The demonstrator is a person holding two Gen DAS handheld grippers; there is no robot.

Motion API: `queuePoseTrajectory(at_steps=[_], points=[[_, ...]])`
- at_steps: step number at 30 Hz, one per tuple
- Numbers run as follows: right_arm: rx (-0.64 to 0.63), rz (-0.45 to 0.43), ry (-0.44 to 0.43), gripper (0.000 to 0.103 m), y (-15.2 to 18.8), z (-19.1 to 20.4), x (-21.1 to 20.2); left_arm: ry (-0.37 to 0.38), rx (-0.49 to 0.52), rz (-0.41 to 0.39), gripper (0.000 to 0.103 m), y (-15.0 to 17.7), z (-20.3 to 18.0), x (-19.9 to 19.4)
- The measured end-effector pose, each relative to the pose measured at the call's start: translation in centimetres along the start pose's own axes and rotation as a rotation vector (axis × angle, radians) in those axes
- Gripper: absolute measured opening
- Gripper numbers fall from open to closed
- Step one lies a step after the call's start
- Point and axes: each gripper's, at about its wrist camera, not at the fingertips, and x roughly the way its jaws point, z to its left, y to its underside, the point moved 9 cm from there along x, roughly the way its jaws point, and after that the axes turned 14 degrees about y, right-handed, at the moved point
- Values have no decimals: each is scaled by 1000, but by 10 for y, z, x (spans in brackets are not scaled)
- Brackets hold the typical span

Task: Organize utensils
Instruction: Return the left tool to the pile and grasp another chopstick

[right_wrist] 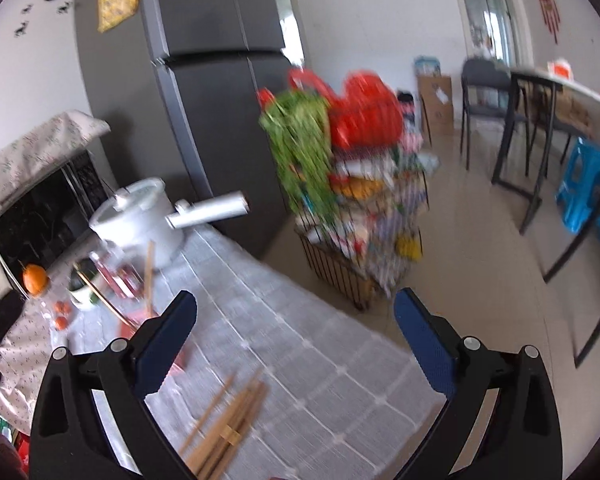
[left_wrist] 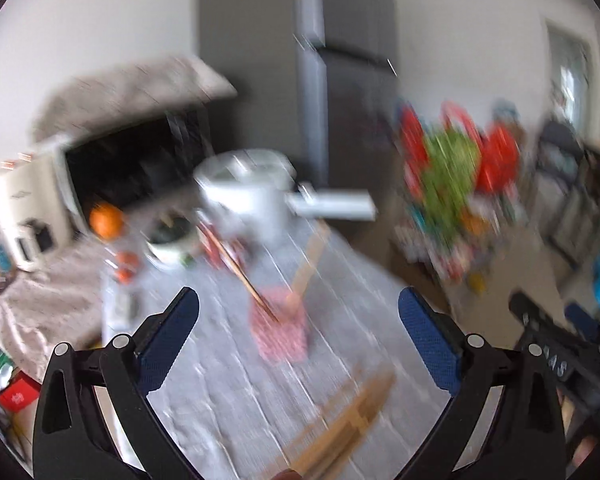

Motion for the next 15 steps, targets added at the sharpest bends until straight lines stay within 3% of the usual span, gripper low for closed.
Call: queuePoseTrajectory(at_steps=[4,8,10,12,15], points=[[6,167,-50,96,22,-12,31,136,-78,276,96,48,-13,66],[37,274,-96,96,35,-17,48,194,-221,544,94,102,-11,123],[48,327,-114,96,44,-19,57,209,-254,612,76,118,-12,146],[58,369,-124,96,49,-21,63,177,-244,646,61,128,-9,162],[75,413,-138,96,55,-23,70,137,-230,677,48,140,-3,185]])
